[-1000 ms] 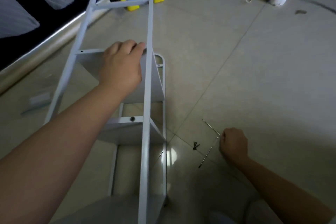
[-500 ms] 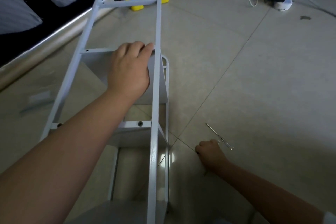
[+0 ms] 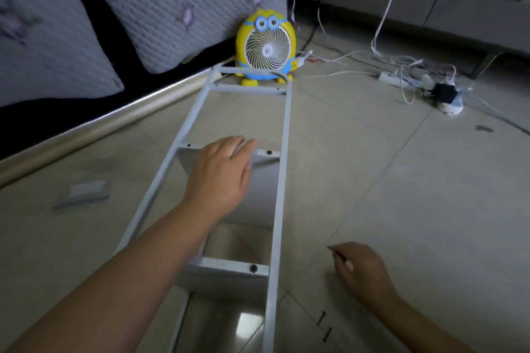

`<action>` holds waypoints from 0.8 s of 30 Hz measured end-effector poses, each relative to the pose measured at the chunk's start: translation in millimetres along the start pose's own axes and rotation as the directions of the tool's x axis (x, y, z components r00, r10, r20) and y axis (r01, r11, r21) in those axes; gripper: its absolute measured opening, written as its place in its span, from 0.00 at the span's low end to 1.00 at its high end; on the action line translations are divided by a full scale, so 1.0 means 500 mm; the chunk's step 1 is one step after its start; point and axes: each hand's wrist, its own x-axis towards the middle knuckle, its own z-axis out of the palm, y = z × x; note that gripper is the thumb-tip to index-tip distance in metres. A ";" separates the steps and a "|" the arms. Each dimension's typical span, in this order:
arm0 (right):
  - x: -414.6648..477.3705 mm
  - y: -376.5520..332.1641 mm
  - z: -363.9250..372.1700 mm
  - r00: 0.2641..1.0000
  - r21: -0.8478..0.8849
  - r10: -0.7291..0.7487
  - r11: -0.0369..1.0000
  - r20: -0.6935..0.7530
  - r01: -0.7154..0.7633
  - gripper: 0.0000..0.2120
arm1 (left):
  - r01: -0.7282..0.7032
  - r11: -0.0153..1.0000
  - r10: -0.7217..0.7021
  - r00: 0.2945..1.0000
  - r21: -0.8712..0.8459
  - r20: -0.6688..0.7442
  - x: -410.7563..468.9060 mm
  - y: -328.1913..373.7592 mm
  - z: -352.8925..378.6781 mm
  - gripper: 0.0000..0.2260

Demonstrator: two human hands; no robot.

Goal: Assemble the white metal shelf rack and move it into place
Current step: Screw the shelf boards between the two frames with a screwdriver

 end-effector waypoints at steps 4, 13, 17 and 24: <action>0.166 -0.103 -0.107 0.958 0.159 0.020 0.987 -0.285 0.027 0.12 | 0.142 0.982 -0.140 0.990 0.125 -0.023 -0.025 -0.075 -0.036 0.19; 0.399 -0.327 -0.104 0.928 0.234 -0.289 0.910 -0.236 0.343 0.10 | 0.522 0.842 -0.525 0.851 -0.134 0.010 -0.067 -0.155 -0.061 0.12; 0.445 -0.373 -0.060 0.895 0.069 -0.443 0.892 -0.057 0.446 0.08 | 0.493 0.836 -0.516 0.856 -0.242 -0.037 -0.088 -0.156 -0.053 0.14; 0.480 -0.392 -0.036 0.911 -0.093 -0.347 0.923 0.223 0.374 0.10 | 0.514 0.837 -0.522 0.853 -0.189 0.007 -0.084 -0.155 -0.049 0.14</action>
